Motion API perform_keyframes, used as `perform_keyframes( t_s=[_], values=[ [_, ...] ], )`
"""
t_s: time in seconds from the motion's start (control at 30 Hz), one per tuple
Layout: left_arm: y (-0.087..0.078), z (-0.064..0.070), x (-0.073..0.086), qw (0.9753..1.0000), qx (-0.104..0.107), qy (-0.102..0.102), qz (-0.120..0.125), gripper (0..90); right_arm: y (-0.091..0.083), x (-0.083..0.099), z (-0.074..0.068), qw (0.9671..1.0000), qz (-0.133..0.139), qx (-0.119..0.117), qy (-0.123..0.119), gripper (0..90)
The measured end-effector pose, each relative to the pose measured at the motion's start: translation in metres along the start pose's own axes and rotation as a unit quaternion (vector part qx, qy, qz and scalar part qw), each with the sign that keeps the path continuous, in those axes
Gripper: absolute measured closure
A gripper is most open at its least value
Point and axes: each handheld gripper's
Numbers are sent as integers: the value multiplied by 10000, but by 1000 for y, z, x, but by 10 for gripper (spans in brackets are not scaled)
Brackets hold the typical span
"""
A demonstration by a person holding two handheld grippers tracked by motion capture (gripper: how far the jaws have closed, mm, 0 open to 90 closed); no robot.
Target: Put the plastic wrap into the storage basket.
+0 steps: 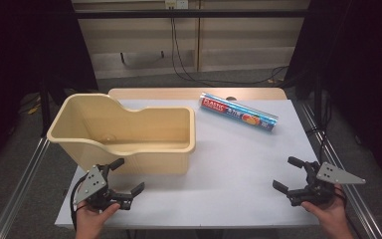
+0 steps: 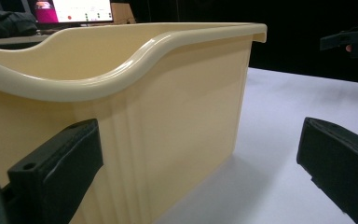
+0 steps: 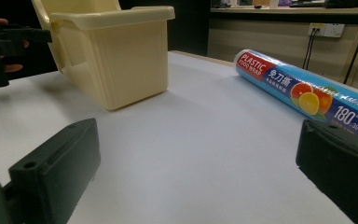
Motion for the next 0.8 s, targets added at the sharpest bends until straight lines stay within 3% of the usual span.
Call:
perform_keyframes(
  t_s=[0.6,0.8],
  values=[
    [-1,1,0,10000,-6,19,-51,0,5,1,3,10000,-52,17,32,0],
    [-3,2,-1,10000,5,15,-34,0,15,2,5,9998,-176,36,41,0]
  ],
)
Point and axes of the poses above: each handheld gripper's, and its own axes: y roughly forward along the jaws, x roughly out of its underside, z roughly to its right, and after that the axes turned 8 degrees about z, right-handed
